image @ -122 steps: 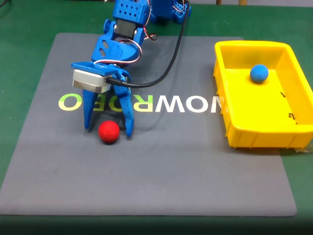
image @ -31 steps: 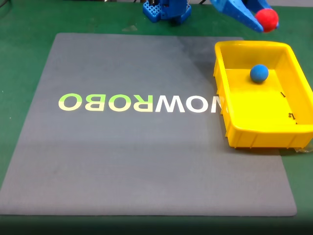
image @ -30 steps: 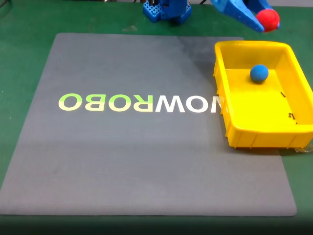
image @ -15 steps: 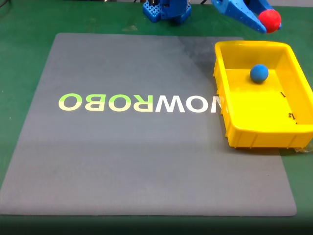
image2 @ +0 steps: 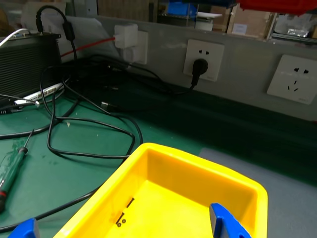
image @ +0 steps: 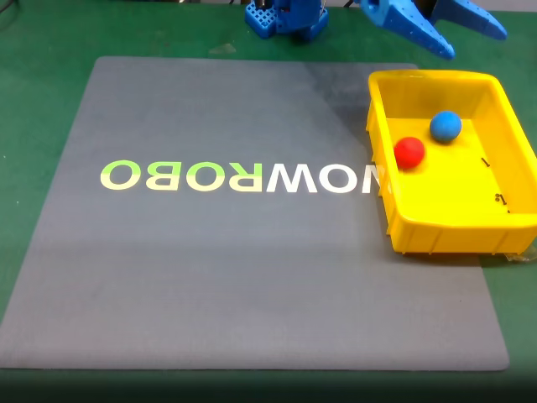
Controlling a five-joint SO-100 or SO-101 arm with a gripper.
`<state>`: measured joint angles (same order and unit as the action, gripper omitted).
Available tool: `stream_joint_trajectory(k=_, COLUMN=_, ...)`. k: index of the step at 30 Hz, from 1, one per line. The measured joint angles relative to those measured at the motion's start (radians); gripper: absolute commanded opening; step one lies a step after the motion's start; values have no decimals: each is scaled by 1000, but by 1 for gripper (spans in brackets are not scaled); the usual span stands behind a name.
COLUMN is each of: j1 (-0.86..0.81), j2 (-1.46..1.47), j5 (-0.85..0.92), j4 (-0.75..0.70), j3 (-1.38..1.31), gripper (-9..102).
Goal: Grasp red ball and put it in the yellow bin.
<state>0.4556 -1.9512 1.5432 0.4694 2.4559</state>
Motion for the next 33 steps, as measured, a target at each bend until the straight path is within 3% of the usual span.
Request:
stream_joint_trajectory(k=13, j1=-34, j2=-140, j5=15, j4=-25, j3=109, gripper=37)
stream_joint_trajectory(k=15, j1=-49, j2=-238, j5=15, j4=-112, j3=155, gripper=27)
stream_joint_trajectory(k=18, j1=-81, j2=-426, j5=0, j4=-321, j3=181, gripper=1)
stream_joint_trajectory(k=26, j1=-196, j2=-752, j5=-67, j4=-756, j3=190, gripper=0)
stream_joint_trajectory(k=33, j1=-308, j2=-905, j5=-77, j4=-920, j3=298, gripper=0)
